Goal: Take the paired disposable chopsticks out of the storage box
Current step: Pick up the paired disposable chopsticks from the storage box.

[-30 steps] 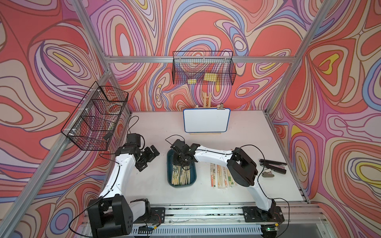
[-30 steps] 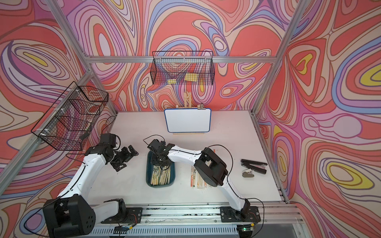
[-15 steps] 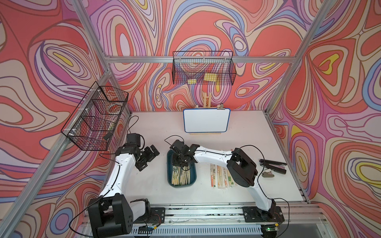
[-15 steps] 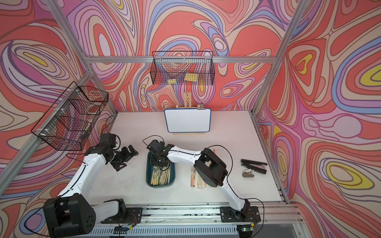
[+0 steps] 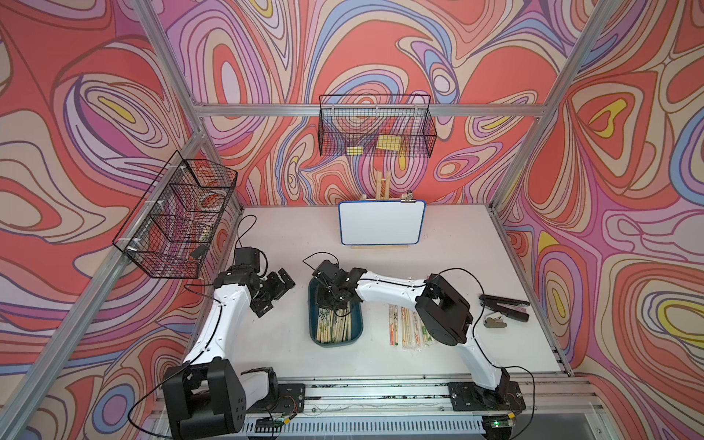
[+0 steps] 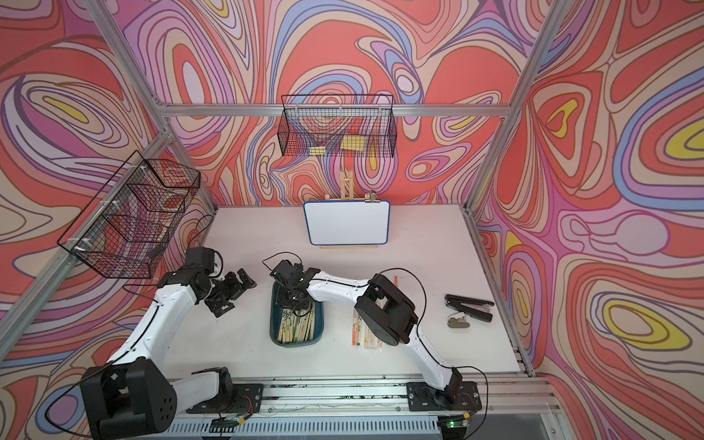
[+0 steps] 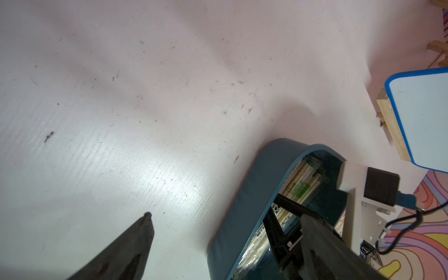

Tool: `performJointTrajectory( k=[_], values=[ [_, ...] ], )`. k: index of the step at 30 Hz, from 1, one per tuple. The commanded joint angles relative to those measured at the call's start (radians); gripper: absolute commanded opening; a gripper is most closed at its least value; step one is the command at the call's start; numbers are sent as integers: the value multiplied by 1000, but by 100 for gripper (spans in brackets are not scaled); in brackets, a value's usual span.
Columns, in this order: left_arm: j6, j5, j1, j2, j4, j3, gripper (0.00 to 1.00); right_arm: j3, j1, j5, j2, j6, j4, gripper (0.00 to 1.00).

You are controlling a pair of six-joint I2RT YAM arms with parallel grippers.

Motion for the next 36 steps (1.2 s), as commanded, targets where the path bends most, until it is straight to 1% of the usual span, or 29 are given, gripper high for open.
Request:
performJointTrajectory(
  k=[1, 7, 9, 15, 21, 29, 36],
  values=[
    [11, 11, 9, -9, 9, -15, 100, 13, 7, 3, 35, 7, -15, 24],
    [6, 15, 9, -8, 14, -20, 100, 32, 7, 1, 52, 4, -33, 25],
    [5, 15, 9, -10, 15, -19, 100, 32, 8, 7, 51, 1, -40, 24],
    [1, 20, 9, -12, 17, -18, 100, 26, 10, 10, 37, 0, -36, 9],
    [-3, 24, 9, -14, 16, -18, 100, 4, 9, 10, -1, 0, -17, 4],
    [15, 41, 9, -13, 7, -5, 100, -46, 7, 6, -116, -16, 37, 3],
    [41, 62, 9, -14, 4, -4, 100, -72, -9, 57, -217, -48, 21, 3]
  ],
)
